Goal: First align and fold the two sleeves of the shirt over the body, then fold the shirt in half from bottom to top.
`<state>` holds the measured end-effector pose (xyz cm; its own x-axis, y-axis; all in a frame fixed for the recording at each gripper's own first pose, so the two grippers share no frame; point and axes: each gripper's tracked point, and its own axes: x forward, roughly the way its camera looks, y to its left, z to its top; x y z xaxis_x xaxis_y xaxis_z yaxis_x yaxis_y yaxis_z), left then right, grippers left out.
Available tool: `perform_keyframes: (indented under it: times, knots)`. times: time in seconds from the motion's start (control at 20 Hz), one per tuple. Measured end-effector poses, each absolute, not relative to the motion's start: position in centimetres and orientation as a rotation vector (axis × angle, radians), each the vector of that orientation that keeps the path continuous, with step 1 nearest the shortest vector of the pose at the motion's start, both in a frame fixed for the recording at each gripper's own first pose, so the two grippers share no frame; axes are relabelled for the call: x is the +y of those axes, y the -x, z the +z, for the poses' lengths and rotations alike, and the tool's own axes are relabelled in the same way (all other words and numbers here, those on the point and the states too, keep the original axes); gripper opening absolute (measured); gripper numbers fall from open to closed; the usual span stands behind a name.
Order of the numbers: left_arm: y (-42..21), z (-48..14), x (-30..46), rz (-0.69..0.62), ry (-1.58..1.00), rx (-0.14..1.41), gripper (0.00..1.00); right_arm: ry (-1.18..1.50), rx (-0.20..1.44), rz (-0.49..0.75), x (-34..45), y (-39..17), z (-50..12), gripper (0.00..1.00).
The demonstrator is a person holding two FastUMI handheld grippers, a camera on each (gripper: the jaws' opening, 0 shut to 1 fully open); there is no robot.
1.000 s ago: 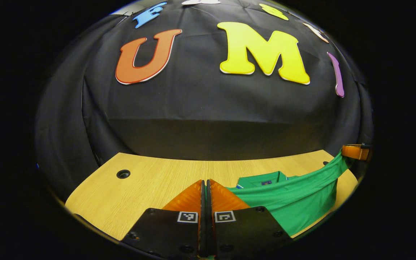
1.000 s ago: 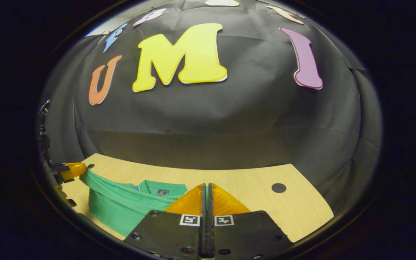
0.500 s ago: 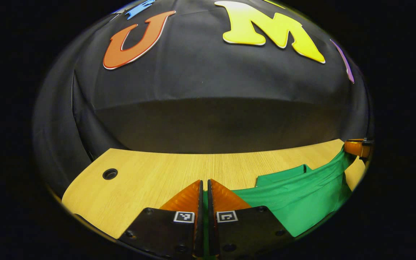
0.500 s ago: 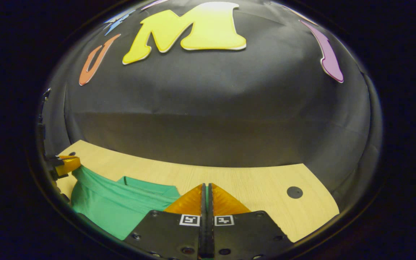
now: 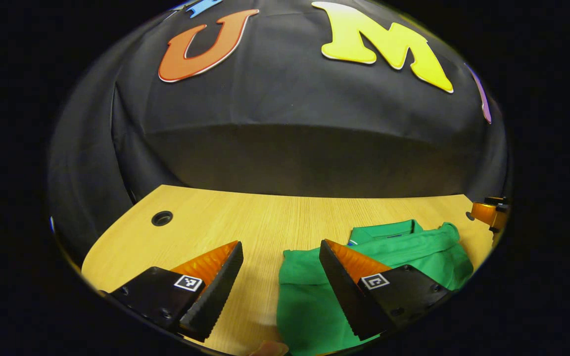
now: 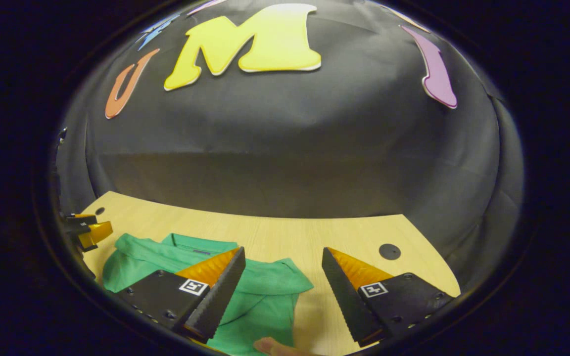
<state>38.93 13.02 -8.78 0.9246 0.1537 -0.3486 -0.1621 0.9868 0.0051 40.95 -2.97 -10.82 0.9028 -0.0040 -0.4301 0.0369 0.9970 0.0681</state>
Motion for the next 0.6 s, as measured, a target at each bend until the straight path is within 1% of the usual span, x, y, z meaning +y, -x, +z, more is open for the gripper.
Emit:
perform_keyframes:
  times: [0.3, 0.35, 0.4, 0.5, 0.55, 0.6]
  knots:
    - [-31.5, -5.4, 10.8, 0.148, 0.026, 0.312, 1.00, -0.080, 0.375, -0.001, -3.9, -33.1, -5.9, 0.96]
    - [-30.2, -4.8, 10.3, 0.141, 0.026, 0.302, 1.00, -0.086, 0.359, 0.008, -3.7, -31.6, -5.0, 0.98]
    - [-28.9, -4.3, 9.7, 0.134, 0.024, 0.290, 1.00, -0.089, 0.343, 0.017, -3.7, -30.1, -4.2, 0.95]
    - [-26.2, -3.3, 8.7, 0.132, 0.012, 0.268, 1.00, -0.085, 0.314, 0.027, -3.9, -27.2, -2.9, 0.97]
    - [-25.1, -2.8, 8.3, 0.129, 0.005, 0.255, 1.00, -0.080, 0.297, 0.029, -4.1, -25.9, -2.3, 0.95]
    - [-23.9, -2.6, 7.8, 0.126, 0.003, 0.246, 1.00, -0.072, 0.286, 0.029, -4.2, -24.6, -1.9, 0.97]
